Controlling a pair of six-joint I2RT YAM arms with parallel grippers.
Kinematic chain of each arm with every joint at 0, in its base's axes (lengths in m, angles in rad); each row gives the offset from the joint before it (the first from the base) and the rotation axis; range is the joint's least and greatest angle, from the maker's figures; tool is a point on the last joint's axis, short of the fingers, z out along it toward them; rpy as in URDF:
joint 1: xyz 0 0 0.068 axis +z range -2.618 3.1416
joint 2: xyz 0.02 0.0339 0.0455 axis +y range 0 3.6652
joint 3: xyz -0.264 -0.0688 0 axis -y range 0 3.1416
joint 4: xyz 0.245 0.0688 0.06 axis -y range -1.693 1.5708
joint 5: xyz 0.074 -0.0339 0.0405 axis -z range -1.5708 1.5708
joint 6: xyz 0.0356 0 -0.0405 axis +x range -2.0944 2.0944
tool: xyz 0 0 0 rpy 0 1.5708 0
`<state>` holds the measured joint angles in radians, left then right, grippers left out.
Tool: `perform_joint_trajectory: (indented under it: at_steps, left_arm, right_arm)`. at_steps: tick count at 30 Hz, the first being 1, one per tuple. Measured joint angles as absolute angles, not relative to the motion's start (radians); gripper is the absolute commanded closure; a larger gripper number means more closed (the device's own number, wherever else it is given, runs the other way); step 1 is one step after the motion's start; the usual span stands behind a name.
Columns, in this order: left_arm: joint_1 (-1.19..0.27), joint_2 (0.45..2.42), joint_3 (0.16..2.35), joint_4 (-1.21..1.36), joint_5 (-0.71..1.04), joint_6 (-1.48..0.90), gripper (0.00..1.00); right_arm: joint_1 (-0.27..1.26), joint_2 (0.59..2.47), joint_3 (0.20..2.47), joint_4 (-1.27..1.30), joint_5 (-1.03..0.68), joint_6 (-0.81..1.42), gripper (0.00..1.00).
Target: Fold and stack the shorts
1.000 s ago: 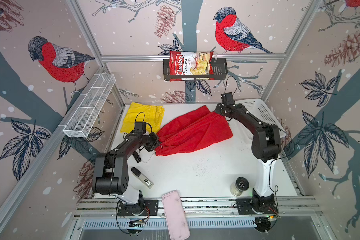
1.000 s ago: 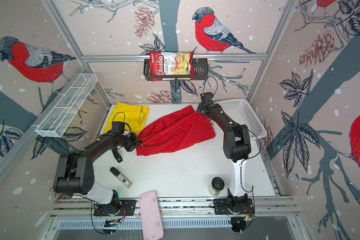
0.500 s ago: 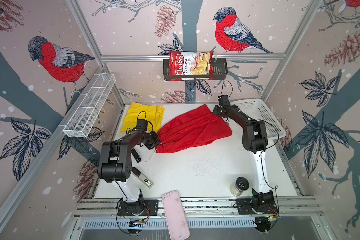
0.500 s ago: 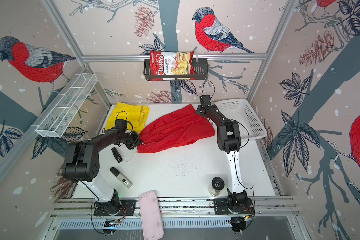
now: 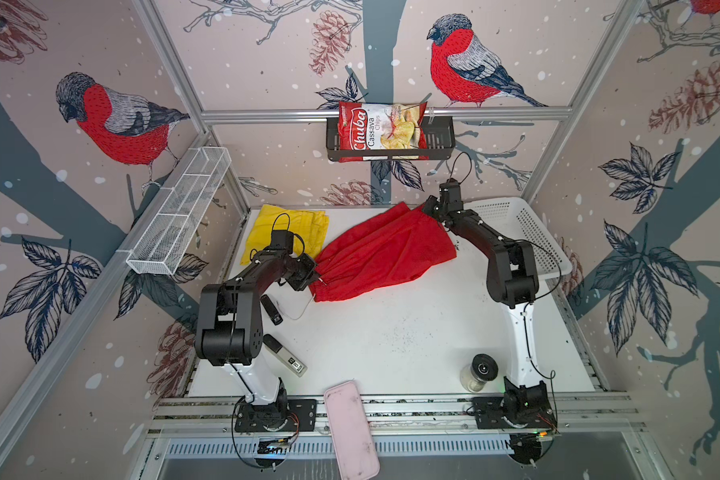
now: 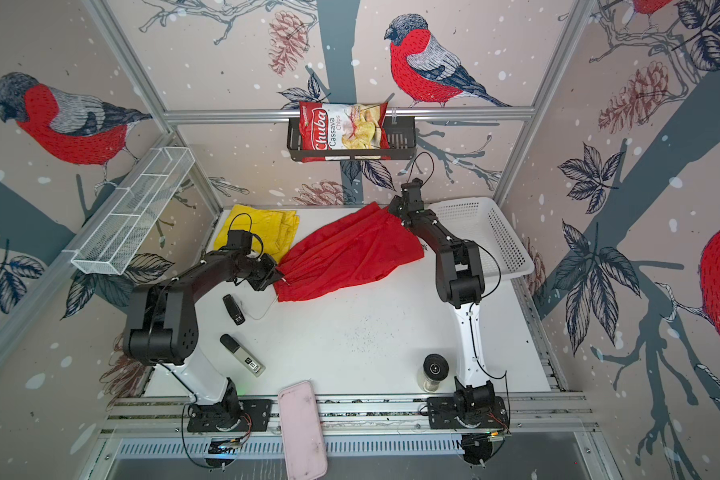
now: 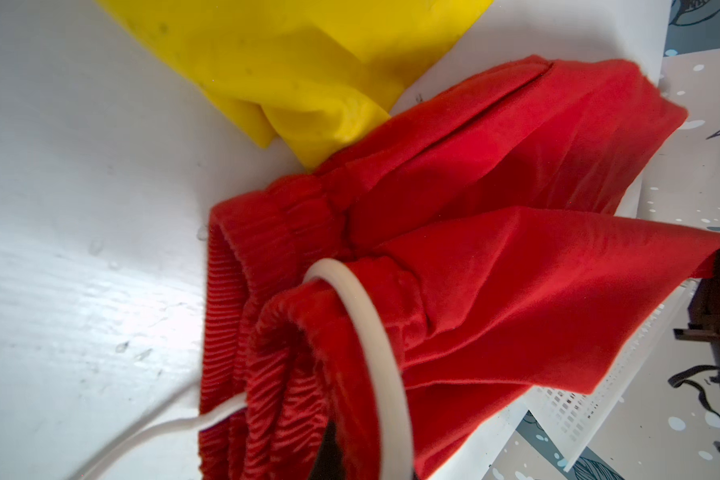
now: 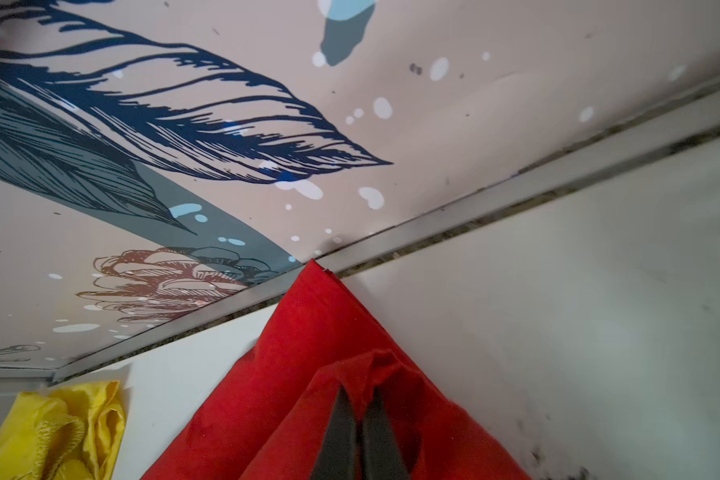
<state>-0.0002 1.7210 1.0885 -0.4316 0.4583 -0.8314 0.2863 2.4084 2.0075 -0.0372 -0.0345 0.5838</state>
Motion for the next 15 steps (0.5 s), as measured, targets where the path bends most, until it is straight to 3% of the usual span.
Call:
perform_joint_trajectory:
  at_steps: [3, 4, 7, 15]
  left_arm:
    - [0.010, 1.724, 1.089, -0.441, 0.442, -0.831, 0.44]
    - [0.015, 1.724, 1.089, -0.442, 0.441, -0.832, 0.38]
    - [0.022, 1.722, 1.103, -0.459, 0.438, -0.834, 0.33]
    - [0.033, 1.684, 1.199, -0.463, 0.441, -0.831, 0.35]
  right_arm:
    - [0.287, 2.499, 2.109, -0.032, -0.055, 0.601, 0.56]
    - [0.287, 2.533, 2.152, -0.037, -0.060, 0.601, 0.52]
    - [0.285, 2.586, 2.223, -0.056, -0.079, 0.606, 0.45]
    - [0.279, 2.575, 2.209, -0.073, -0.088, 0.597, 0.41]
